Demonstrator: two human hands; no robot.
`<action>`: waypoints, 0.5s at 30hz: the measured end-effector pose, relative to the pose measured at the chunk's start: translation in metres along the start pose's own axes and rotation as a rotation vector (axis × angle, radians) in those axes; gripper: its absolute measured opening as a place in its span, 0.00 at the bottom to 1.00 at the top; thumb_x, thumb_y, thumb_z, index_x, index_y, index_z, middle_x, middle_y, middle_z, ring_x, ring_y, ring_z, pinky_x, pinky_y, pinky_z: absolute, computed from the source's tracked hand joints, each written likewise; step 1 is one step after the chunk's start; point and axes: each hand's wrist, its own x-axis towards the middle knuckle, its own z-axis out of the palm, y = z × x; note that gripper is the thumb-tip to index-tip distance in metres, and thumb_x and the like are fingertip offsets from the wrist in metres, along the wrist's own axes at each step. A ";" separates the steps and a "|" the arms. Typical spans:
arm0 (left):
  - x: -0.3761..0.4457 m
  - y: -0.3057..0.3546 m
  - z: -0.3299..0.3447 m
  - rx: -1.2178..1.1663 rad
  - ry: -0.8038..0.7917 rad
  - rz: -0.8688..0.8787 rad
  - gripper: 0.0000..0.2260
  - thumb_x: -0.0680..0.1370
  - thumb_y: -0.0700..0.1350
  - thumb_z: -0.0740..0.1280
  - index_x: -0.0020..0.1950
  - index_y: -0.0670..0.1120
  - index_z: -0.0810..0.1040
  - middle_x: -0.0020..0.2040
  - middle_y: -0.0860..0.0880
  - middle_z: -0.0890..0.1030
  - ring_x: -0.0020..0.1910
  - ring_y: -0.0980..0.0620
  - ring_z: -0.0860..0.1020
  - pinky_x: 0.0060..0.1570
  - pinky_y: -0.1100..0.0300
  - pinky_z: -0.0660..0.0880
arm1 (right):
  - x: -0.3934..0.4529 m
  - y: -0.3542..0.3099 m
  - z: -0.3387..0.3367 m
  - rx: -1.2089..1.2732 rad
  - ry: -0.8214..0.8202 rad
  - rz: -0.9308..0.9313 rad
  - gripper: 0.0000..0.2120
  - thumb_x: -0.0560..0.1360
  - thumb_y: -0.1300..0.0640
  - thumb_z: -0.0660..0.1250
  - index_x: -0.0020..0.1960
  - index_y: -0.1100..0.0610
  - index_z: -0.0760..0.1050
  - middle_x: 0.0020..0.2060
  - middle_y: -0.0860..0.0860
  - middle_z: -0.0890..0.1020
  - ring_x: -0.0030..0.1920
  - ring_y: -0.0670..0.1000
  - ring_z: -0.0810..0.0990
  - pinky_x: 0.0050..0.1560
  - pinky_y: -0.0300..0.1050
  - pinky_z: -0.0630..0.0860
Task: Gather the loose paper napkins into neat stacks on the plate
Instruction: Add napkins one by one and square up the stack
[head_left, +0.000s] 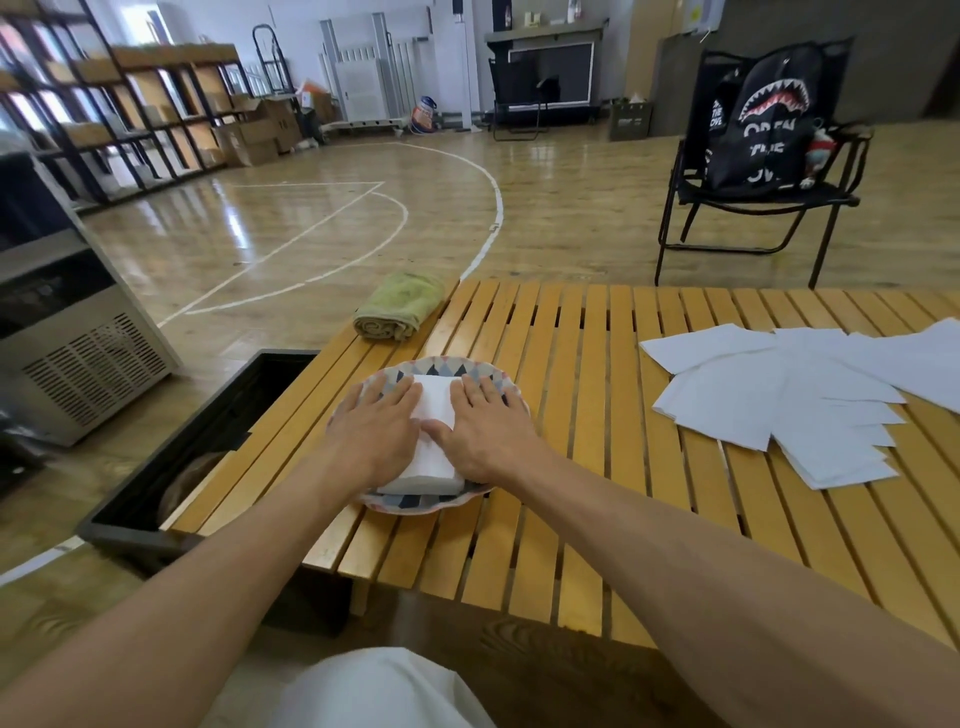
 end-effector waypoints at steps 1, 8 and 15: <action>-0.001 0.005 -0.006 -0.048 0.051 -0.016 0.25 0.83 0.51 0.56 0.79 0.48 0.55 0.80 0.48 0.56 0.79 0.47 0.51 0.77 0.46 0.50 | -0.008 0.002 -0.004 0.008 0.013 -0.013 0.38 0.82 0.33 0.43 0.82 0.57 0.47 0.82 0.54 0.49 0.81 0.55 0.45 0.80 0.58 0.43; -0.013 0.078 -0.042 -0.257 0.155 0.067 0.17 0.82 0.47 0.60 0.70 0.48 0.72 0.70 0.49 0.73 0.69 0.49 0.69 0.69 0.51 0.64 | -0.090 0.072 -0.029 0.034 0.001 0.050 0.29 0.84 0.39 0.49 0.76 0.56 0.66 0.80 0.55 0.58 0.80 0.56 0.54 0.76 0.58 0.58; 0.004 0.229 -0.045 -0.397 0.027 0.309 0.19 0.83 0.48 0.59 0.74 0.48 0.68 0.73 0.49 0.69 0.72 0.49 0.67 0.71 0.51 0.63 | -0.163 0.215 -0.043 -0.053 0.038 0.331 0.26 0.84 0.42 0.52 0.73 0.58 0.69 0.77 0.56 0.64 0.77 0.56 0.60 0.71 0.56 0.65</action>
